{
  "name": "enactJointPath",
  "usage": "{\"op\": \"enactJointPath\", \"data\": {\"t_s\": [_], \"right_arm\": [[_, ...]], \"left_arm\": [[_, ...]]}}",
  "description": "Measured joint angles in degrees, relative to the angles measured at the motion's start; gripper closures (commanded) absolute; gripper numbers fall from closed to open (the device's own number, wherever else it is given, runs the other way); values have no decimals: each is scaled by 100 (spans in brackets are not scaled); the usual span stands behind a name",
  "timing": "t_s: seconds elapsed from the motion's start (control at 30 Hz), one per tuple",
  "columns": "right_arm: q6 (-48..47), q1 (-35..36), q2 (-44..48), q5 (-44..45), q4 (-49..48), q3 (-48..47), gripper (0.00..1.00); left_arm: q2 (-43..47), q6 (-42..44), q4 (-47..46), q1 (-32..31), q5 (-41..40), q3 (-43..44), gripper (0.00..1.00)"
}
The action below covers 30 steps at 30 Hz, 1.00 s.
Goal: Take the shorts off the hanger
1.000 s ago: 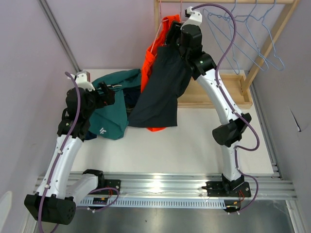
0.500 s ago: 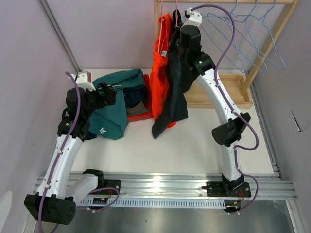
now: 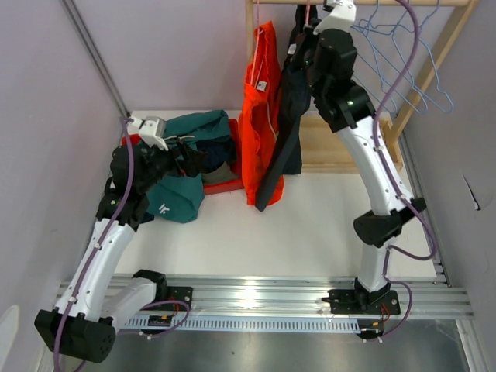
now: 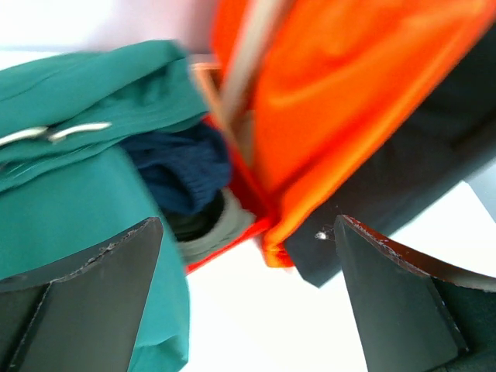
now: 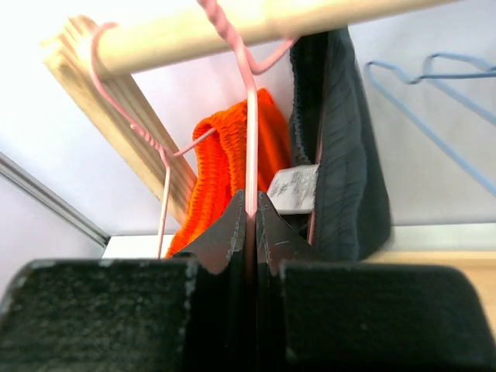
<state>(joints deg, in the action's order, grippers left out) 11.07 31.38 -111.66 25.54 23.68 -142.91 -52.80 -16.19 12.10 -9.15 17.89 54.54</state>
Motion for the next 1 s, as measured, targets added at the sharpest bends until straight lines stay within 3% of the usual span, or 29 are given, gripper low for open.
{"op": "enactJointPath", "data": {"t_s": [0.13, 0.37, 0.53, 0.8, 1.0], "right_arm": [[-90, 87, 820, 168, 81, 804, 100], [-105, 533, 2490, 621, -293, 2953, 100], [52, 901, 3305, 909, -490, 3945, 100], [243, 1287, 3630, 1276, -573, 4437, 100], [341, 1582, 3630, 1467, -605, 4459, 100]], "left_arm": [[-7, 131, -79, -872, 210, 52, 1], [-66, 166, -162, -3220, 63, 721, 1], [-354, 164, -507, -4181, -348, 1152, 1], [-1449, 179, -734, -5567, -1073, 1593, 1], [-1873, 232, -892, -6061, -1694, 1609, 1]]}}
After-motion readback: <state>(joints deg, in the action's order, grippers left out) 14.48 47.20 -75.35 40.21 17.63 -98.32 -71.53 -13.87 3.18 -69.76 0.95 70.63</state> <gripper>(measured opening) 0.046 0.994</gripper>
